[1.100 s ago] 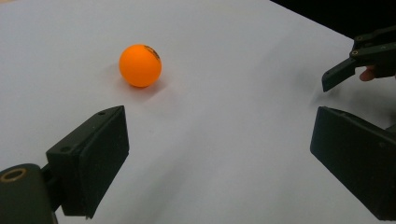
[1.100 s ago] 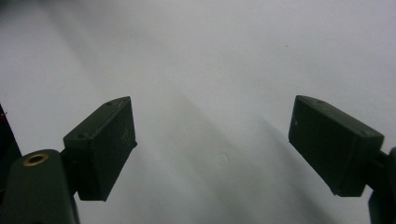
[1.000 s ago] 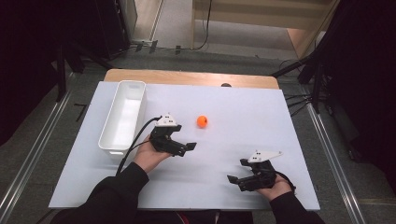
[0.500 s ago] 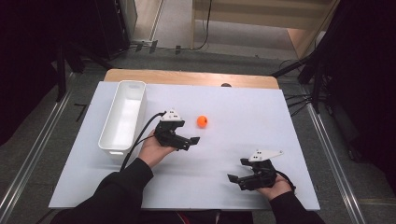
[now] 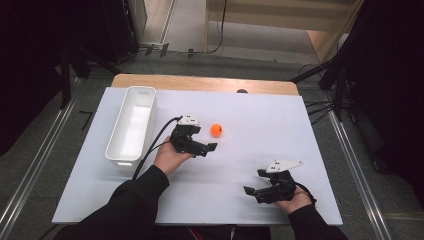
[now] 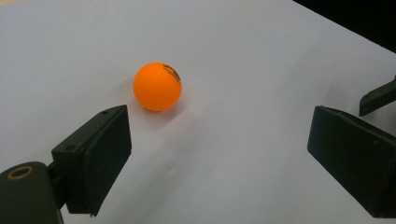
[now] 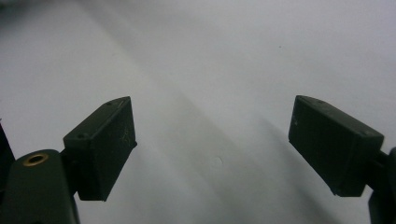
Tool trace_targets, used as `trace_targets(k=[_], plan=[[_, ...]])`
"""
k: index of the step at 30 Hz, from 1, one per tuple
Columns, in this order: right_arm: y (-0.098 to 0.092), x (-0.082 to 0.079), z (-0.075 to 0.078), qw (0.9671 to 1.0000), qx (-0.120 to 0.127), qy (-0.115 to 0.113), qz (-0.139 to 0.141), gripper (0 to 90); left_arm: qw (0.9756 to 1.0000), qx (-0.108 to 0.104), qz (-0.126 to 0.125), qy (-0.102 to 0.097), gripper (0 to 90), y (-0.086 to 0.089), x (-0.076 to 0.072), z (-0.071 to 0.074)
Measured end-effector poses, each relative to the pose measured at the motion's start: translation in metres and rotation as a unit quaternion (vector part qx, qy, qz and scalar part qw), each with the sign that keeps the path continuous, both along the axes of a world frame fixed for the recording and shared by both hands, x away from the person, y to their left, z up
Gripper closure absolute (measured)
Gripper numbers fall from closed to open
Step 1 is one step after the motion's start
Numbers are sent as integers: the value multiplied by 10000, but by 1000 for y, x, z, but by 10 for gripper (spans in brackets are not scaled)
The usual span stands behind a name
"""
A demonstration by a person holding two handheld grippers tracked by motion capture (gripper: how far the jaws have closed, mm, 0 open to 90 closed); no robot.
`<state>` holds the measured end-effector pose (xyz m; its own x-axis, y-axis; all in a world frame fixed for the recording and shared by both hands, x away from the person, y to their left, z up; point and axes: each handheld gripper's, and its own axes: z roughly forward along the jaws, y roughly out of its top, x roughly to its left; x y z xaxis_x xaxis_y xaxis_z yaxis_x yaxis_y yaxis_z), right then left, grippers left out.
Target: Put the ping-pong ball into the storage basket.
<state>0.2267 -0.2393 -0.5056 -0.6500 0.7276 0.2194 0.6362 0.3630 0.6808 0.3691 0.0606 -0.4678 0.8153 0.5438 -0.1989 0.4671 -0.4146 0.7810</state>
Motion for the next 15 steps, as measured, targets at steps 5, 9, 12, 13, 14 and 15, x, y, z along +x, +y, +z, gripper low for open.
trace_targets(k=[5, 9, 12, 13, 14, 15], plan=[[0, 0, 0, 10000, 0, 23, -9, 136, 10000, -52, 67, -2, 68, -1, 5, 1], [0, 0, 0, 10000, 21, 58, 10, 136, 9998, -73, 136, -125, 69, -3, 9, 2], [0, 1, 0, 10000, 26, 28, -10, 136, 9999, -54, 83, -54, 68, -6, 13, 2], [0, 1, 0, 10000, 36, 14, -10, 136, 10000, -27, 73, -55, 68, -7, 14, 2], [0, 1, 0, 10000, 34, 14, 0, 136, 10000, -17, 72, -60, 68, -8, 14, 2], [1, 1, 0, 10000, 22, 4, 18, 136, 9999, -4, 78, -65, 68, -9, 15, 3]])
